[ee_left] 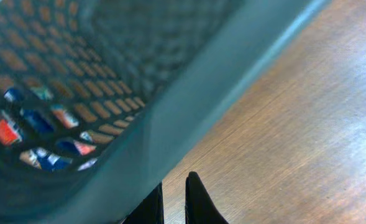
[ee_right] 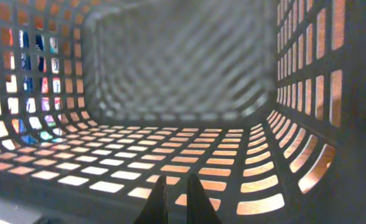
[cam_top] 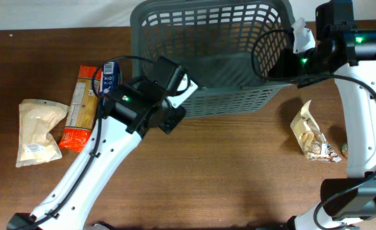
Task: Pack container
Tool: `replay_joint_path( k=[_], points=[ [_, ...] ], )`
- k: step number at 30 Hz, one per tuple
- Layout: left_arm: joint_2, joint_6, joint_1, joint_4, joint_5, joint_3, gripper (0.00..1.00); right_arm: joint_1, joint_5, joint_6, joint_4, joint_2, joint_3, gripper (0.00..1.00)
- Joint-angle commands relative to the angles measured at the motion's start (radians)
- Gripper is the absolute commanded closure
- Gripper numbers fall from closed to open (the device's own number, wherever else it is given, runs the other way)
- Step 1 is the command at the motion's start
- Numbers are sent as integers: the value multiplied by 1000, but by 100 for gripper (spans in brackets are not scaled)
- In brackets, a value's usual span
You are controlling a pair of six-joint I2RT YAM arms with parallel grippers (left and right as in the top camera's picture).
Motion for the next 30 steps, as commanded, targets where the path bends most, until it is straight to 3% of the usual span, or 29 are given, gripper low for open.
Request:
replay_joint_path(
  k=[1, 5, 11, 17, 19, 22, 30],
  points=[
    [-8, 11, 34, 6, -19, -1, 98, 11, -23, -32, -52, -9, 12, 96],
    [-8, 0, 39, 6, -19, -1, 98, 41, -18, -64, -51, -41, 13, 96],
    [-51, -38, 40, 6, -23, 16, 98, 65, -18, -59, 97, -129, 22, 96],
    [-175, -186, 40, 6, -206, 112, 98, 10, 19, 53, 241, -227, 44, 96],
    [-216, -207, 40, 6, -286, 143, 91, -28, 54, 106, 270, -243, 44, 96],
    [-258, -211, 52, 12, -358, 165, 84, -93, 84, 130, 279, -243, 44, 96],
    [-291, -264, 211, -4, -373, 166, 84, -170, 137, 130, 252, -139, 43, 96]
  ],
)
